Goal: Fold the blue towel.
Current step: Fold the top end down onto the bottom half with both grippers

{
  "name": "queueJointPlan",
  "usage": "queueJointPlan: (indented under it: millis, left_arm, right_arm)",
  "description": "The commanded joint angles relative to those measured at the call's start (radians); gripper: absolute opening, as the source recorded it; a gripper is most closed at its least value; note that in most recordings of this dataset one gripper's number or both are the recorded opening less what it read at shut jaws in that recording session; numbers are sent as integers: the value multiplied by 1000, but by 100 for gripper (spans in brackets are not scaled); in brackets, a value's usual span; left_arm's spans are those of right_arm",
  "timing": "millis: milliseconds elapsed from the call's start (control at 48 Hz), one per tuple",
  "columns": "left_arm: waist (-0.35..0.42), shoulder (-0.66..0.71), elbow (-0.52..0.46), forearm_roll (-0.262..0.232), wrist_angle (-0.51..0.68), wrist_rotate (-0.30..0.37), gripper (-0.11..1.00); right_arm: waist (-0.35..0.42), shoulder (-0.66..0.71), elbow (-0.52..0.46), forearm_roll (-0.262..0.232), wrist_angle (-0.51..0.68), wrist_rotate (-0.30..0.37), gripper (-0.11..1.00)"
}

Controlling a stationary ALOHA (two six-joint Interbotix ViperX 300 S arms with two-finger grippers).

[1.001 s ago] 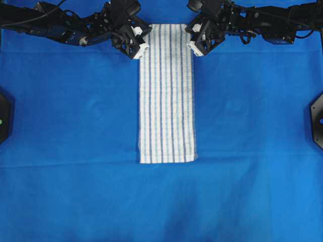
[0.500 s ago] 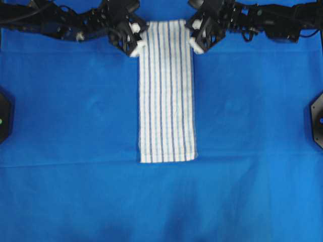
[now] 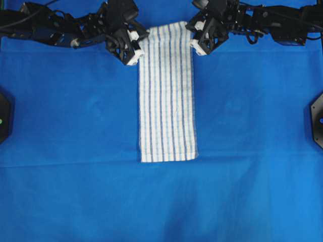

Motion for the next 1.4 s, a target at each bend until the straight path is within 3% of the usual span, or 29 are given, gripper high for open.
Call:
queueJointPlan:
  millis: [0,250,500,813,1084,1376]
  left_arm:
    - [-43,-49,12,2,-6,2,3]
    - [-193,-110,71,2,-11,-5,3]
    - [-377,-164,115,0,-11,-18,3]
    - [-549,-169,130,0,2,-57,3]
    - [-606,-160,123,0,21,-64,3]
    - [-609,-150,123,0,54,-63,3]
  right_arm:
    - [32,-64,18,3,-5,3,7]
    - [169,-175,132,31,-3,8,7]
    - [377,-272,230,87,-3,43,7]
    - [588,-270,249,126,12,78,7]
    - [629,-259,245,137,26,78,7]
    - [638,-210,225,143,26,78,7]
